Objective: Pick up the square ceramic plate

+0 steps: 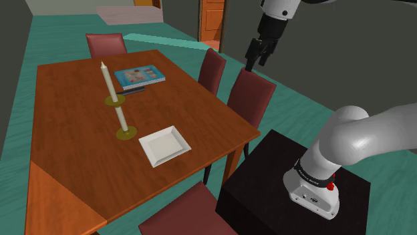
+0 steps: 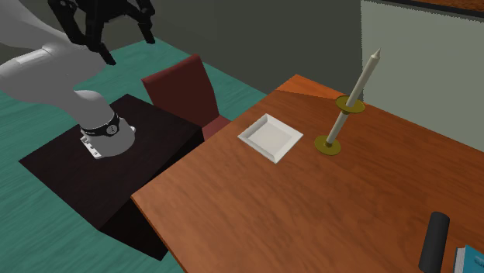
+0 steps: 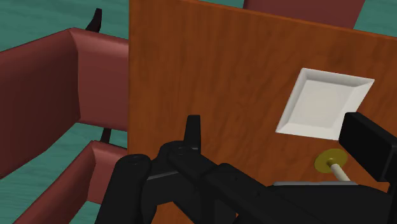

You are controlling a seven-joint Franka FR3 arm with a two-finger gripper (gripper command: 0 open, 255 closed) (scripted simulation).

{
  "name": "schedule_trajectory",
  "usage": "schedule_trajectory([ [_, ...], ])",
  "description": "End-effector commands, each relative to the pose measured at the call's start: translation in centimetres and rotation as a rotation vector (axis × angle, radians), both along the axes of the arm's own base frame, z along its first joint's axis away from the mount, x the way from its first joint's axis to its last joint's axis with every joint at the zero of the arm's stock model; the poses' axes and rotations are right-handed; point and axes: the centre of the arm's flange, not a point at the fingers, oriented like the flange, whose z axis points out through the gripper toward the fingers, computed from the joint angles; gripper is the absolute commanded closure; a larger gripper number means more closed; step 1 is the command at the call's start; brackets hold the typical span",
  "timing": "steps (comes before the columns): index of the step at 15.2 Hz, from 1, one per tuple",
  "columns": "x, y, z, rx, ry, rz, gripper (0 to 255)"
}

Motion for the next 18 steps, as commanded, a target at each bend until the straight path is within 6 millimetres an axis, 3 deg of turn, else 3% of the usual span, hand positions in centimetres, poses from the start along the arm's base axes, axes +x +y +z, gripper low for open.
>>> schedule_trajectory([
  [1,0.0,0.0,0.0,0.0,0.0,0.0,0],
  [10,7.2,6.1,-7.4,-0.057,-0.006,0.328,0],
  [18,11.8,12.9,-14.3,-0.107,-0.011,0.62,0],
])
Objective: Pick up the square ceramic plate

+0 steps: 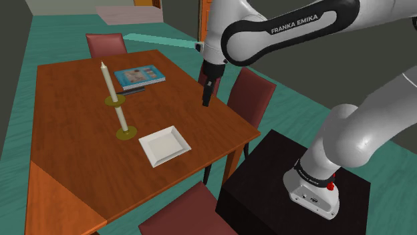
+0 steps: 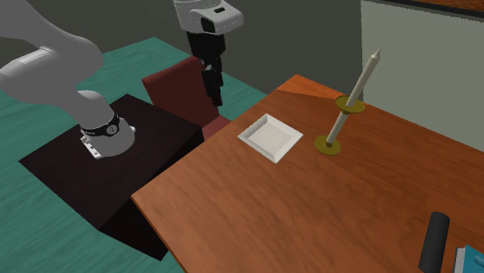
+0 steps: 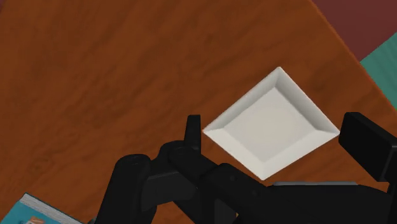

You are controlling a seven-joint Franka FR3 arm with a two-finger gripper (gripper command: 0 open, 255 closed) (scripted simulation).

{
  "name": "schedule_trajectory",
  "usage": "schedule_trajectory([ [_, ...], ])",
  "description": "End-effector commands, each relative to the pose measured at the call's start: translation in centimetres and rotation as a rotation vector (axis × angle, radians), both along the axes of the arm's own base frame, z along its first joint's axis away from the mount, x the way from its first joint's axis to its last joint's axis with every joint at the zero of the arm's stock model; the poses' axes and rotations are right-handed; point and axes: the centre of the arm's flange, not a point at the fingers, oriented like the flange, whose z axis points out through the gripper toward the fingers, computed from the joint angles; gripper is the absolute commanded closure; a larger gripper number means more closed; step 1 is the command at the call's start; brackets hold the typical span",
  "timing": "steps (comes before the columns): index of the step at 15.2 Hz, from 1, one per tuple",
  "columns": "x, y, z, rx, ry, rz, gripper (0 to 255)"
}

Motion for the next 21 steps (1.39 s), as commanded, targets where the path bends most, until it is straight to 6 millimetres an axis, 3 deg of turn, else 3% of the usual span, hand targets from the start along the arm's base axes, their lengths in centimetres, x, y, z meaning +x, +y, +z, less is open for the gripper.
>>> schedule_trajectory([
  [1,1.1,1.8,-1.8,-0.012,-0.002,0.076,0],
  [11,3.5,11.2,-11.0,-0.075,-0.008,0.441,0],
  [19,3.0,18.5,-18.8,-0.125,-0.014,0.733,0],
  [21,2.8,19.2,-20.0,-0.13,-0.014,0.76,0],
])
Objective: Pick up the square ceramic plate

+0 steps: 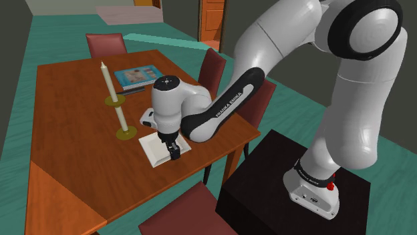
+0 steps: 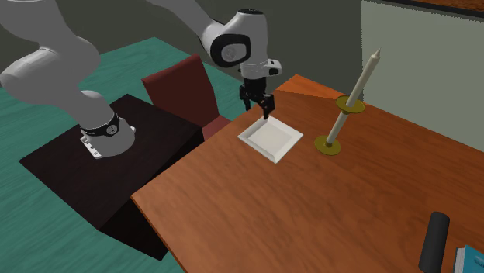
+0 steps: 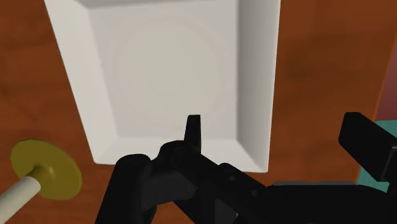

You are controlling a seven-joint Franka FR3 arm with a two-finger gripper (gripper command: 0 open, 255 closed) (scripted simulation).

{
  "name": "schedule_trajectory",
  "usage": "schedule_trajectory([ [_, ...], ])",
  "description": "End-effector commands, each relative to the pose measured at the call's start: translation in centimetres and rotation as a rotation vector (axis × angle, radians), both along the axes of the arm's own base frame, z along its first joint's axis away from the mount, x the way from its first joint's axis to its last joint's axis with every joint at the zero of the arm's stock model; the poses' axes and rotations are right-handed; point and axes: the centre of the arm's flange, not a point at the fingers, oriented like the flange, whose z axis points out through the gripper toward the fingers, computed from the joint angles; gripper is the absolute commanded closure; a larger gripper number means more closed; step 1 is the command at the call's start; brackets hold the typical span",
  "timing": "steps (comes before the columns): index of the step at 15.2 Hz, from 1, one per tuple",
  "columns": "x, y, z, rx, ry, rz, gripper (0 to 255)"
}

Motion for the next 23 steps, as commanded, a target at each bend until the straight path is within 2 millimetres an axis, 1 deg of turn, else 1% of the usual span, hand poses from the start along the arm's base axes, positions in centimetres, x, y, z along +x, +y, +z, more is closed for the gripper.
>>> schedule_trajectory([
  [1,-0.2,0.5,-1.2,-0.002,-0.001,0.018,0],
  [6,-0.2,0.5,-3.9,-0.002,-0.001,0.018,0],
  [8,-0.3,0.5,-4.2,-0.002,-0.001,0.018,0],
  [9,-0.3,0.5,-4.3,-0.002,-0.001,0.018,255],
  [18,-0.2,0.5,-4.2,-0.002,-0.001,0.018,255],
  [23,-0.2,0.5,-1.5,-0.002,-0.001,0.018,255],
])
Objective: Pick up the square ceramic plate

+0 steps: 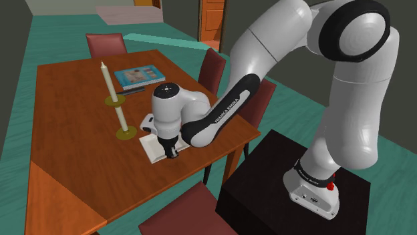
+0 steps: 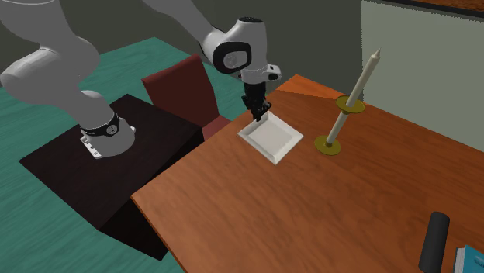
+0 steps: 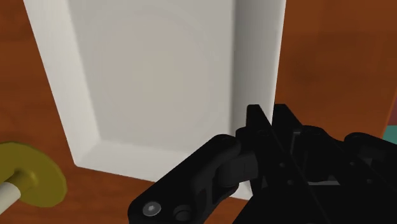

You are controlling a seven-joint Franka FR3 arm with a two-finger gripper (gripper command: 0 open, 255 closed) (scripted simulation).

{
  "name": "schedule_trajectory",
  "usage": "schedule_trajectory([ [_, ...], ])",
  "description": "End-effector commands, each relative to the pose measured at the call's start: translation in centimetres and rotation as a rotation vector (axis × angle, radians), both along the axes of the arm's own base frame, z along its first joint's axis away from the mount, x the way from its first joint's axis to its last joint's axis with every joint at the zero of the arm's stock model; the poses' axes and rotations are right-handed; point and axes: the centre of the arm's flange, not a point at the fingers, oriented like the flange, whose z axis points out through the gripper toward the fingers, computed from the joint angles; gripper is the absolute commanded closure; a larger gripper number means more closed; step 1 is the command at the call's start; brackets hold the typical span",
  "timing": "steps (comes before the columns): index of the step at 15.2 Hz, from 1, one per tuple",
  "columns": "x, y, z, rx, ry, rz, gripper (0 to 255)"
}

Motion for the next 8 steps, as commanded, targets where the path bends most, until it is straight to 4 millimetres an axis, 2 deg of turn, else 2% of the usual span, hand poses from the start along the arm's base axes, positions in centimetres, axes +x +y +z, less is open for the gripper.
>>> schedule_trajectory([
  [1,-0.1,0.0,1.1,0.0,0.001,0.0,255],
  [8,-0.1,0.0,4.8,0.0,0.001,0.0,255],
])
